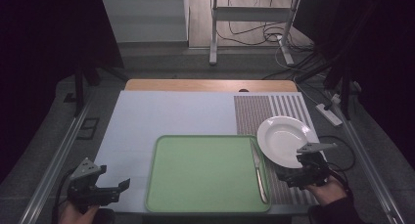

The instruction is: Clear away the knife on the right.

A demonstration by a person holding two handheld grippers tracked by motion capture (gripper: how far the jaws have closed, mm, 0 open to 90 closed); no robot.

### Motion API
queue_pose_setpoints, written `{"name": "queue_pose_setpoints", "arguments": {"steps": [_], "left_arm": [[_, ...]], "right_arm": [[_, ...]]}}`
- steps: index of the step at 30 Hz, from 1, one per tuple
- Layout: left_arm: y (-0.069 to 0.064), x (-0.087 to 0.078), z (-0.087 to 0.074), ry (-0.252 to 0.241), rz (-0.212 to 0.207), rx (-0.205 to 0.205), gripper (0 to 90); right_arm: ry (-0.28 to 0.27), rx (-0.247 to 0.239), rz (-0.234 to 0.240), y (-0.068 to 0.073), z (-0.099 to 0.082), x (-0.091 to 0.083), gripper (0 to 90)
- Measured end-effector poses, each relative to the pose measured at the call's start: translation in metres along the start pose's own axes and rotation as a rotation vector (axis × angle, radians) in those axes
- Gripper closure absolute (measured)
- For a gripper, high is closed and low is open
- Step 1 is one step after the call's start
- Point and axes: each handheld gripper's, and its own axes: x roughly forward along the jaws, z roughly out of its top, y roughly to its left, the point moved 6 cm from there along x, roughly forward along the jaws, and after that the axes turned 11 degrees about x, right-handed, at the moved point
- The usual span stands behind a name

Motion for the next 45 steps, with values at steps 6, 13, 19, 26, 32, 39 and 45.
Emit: {"name": "queue_pose_setpoints", "arguments": {"steps": [6, 13, 19, 26, 32, 39, 45], "left_arm": [[0.000, 0.000, 0.000, 0.000, 0.000, 0.000, 3.9], [0.000, 0.000, 0.000, -0.001, 0.000, -0.001, 3.9], [0.000, 0.000, 0.000, -0.002, -0.001, -0.002, 3.9], [0.000, 0.000, 0.000, -0.002, -0.001, 0.000, 3.9], [0.000, 0.000, 0.000, -0.003, -0.001, 0.002, 3.9], [0.000, -0.001, 0.000, -0.005, -0.001, 0.002, 3.8], [0.000, -0.001, 0.000, -0.005, -0.001, 0.005, 3.8]], "right_arm": [[-0.011, 0.032, -0.004, -0.005, -0.006, -0.007, 0.0], [-0.033, 0.051, -0.007, -0.009, -0.010, -0.014, 0.0], [-0.047, 0.061, -0.007, -0.011, -0.012, -0.017, 0.0], [-0.062, 0.068, -0.015, -0.014, -0.014, -0.022, 0.0], [-0.072, 0.073, -0.026, -0.016, -0.016, -0.027, 0.0], [-0.081, 0.076, -0.047, -0.019, -0.019, -0.031, 0.0], [-0.083, 0.076, -0.066, -0.021, -0.022, -0.034, 0.0]]}}
